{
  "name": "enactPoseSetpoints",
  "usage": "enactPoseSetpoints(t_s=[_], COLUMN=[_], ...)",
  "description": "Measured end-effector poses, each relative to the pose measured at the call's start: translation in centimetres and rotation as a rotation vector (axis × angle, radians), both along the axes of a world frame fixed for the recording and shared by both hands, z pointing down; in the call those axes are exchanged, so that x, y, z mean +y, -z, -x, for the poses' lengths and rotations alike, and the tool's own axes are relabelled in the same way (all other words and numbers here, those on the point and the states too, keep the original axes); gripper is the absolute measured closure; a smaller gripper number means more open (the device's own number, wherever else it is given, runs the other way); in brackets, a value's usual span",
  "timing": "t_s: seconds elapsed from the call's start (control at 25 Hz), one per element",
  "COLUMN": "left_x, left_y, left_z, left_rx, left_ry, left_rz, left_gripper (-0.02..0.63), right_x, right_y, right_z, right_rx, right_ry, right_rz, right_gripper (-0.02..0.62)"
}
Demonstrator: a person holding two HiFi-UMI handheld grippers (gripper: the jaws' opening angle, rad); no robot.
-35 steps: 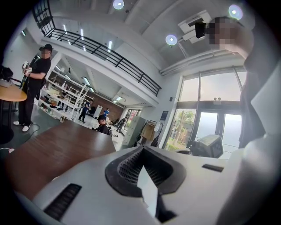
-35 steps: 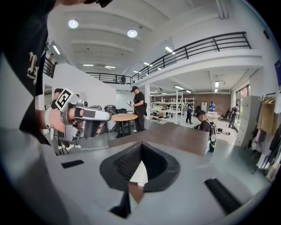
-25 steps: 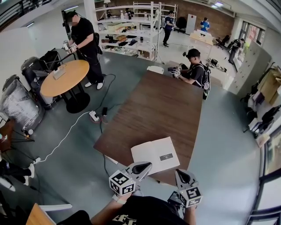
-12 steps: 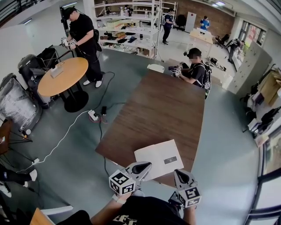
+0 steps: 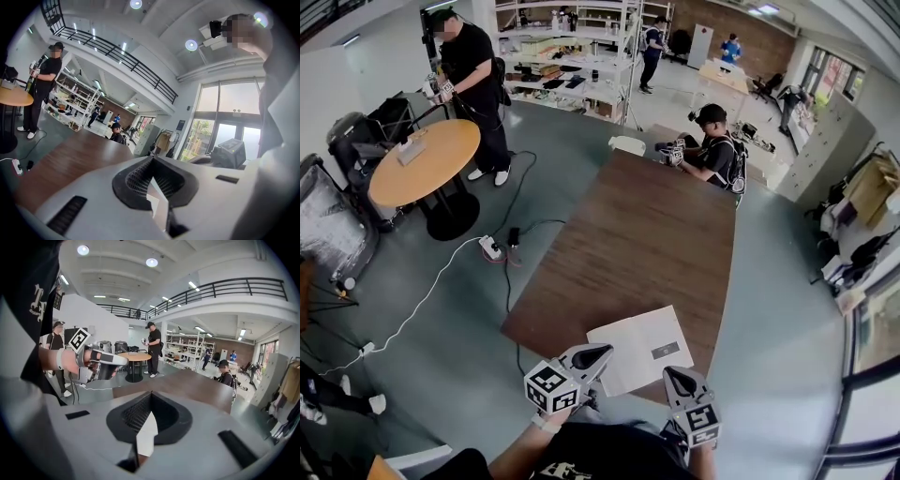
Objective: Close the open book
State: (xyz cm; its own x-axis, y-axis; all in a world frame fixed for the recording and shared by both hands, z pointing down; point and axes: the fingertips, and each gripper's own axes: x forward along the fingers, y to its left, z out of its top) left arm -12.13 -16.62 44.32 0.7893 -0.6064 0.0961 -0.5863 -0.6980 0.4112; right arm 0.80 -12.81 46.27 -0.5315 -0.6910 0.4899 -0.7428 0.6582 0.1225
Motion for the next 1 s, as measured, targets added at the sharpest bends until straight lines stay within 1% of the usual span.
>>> enactPoseSetpoints(t_s=[0.12,0.32,0.6,0.76,1.0], left_x=[-1.0,-1.9,-2.7,-3.0,-2.5], left_y=[-0.2,-0.4,-0.9,-0.6,0.2], left_z=[0.1,-0.8,-2.0,-4.5,-9.7], left_rx=[-0.001,-0.01,-0.015,-0.016,0.0], left_ry=[0.009,0.022,0.101,0.124,0.112], left_rz=[-0.001,0.004,0.03,0.025,0.008], left_gripper=[0.6,0.6,0.6,0.6,0.6], right_x=[-0.4,-1.2,-2.8,-4.3,-5.6], right_y=[-0.3,-0.6,-0.8,-0.2,-0.6], right_z=[-0.1,-0.7,-1.3,-2.9,-8.3], right_rx=[0.007,0.008,-0.009,-0.028,-0.03], right_ry=[0.008,0.04,0.139,0.174,0.169], right_rz=[0.01,0.024,0.027,0.006,0.011], right_gripper=[0.609,0.609,0.609,0.609,0.609])
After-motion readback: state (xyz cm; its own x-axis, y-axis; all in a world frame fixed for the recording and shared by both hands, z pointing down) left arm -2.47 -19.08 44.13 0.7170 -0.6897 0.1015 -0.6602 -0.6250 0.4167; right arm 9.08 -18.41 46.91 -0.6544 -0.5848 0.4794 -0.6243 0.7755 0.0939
